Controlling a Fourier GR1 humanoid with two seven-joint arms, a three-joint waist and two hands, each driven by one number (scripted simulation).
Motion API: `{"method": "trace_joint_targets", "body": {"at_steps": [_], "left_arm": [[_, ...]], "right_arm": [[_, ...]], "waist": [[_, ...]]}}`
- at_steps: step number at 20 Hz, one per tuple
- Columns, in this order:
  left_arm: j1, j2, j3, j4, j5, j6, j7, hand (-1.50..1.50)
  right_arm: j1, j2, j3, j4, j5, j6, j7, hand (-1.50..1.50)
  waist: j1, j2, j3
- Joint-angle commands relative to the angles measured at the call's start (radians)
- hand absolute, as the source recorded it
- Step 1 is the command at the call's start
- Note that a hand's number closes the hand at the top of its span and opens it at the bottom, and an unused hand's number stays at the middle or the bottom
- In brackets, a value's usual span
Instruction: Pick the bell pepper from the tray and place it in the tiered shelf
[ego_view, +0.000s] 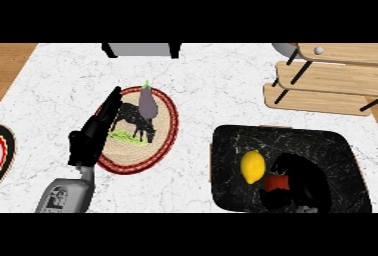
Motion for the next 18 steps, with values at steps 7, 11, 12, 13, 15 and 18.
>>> {"method": "trace_joint_targets", "body": {"at_steps": [7,11,12,13,15,18], "left_arm": [[-0.024,0.005,0.030,0.020,0.006,-0.012,-0.001,0.00],[0.002,-0.031,-0.003,0.023,-0.039,0.041,-0.012,0.00],[0.005,-0.014,0.007,0.045,-0.018,0.006,-0.035,0.00],[-0.013,-0.028,0.006,0.034,-0.018,0.020,-0.016,0.00],[0.007,0.003,0.021,0.008,-0.009,-0.002,-0.024,0.00],[0.009,-0.015,0.004,-0.007,-0.020,0.005,0.005,0.00]], "right_arm": [[-0.158,0.131,0.202,0.102,0.042,-0.063,-0.081,1.50],[-0.142,0.133,0.232,-0.062,-0.061,-0.214,-0.057,1.50],[-0.101,0.133,0.263,-0.101,-0.063,-0.270,-0.057,1.50],[-0.164,0.133,0.243,-0.153,-0.095,-0.264,-0.031,1.50],[-0.169,0.133,0.220,-0.248,-0.065,-0.211,-0.006,1.50],[-0.180,0.133,0.269,-0.333,0.015,-0.219,0.053,1.50]], "waist": [[-0.005,0.001,0.001],[-0.007,-0.001,0.002],[-0.012,-0.001,0.001],[-0.010,-0.002,0.001],[-0.010,-0.004,0.001],[-0.009,-0.003,0.001]]}}
